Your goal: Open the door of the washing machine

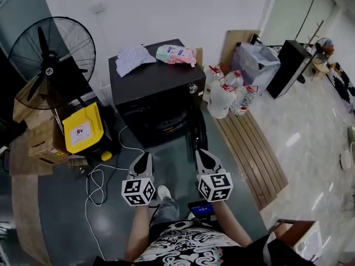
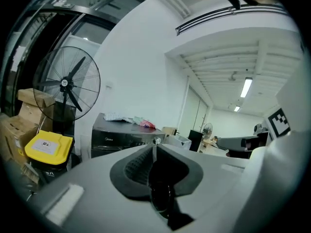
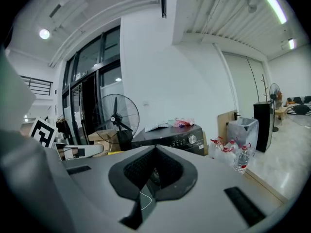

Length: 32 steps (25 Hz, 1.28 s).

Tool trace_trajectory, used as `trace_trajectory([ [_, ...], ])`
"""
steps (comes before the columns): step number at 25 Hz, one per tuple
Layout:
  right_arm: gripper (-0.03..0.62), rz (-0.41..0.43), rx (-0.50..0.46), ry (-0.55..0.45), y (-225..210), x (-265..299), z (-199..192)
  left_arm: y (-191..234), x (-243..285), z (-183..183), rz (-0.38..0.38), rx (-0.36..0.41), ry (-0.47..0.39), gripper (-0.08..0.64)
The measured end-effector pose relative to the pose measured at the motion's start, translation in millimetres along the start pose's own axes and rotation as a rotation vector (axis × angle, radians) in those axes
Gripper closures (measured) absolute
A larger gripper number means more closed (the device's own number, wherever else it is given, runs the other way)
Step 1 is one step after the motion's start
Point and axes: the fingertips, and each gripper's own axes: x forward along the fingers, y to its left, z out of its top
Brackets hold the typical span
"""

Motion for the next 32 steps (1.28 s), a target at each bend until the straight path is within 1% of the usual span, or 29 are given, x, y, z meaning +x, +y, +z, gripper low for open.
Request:
trace_trajectory([
  [2, 0.589, 0.018, -0.012, -0.015, 1.9, -20.3, 2.7, -17.6, -21.0, -1.8, 0.023, -0.008, -0.022, 0.531],
  [5, 0.589, 0.029, -0.008, -0.032, 3.0, -42.0, 4.9, -36.5, -42.1, -1.3, 0.036, 0.026, -0.028, 0.518],
  [8, 0.589, 0.044, -0.018, -0.015, 7.0, -55.0, 0.1, -38.5, -59.3, 0.6, 0.072, 0.020, -0.041, 0.518],
  [11, 0.591, 0.056, -0.041, -0.003, 12.7, -61.1, -1.0, -33.2, -70.5, 5.4, 0.106, 0.007, -0.072, 0.518],
  [14, 0.591, 0.060, -0.051, 0.004, 14.9, -58.7, 0.6, -29.3, -71.3, 7.7, 0.108, 0.002, -0.072, 0.518],
  [17, 0.591, 0.071, -0.055, 0.011, 16.3, -58.9, 1.0, -27.2, -72.5, 8.3, 0.105, -0.031, -0.075, 0.520],
  [28, 0.591, 0.073, -0.062, 0.028, 9.1, -52.3, 2.1, -13.5, -65.0, 3.9, 0.142, -0.044, -0.064, 0.520],
  [32, 0.591, 0.073, -0.073, 0.042, 4.0, -53.0, 0.1, -16.3, -61.1, -2.7, 0.144, -0.047, -0.050, 0.520],
])
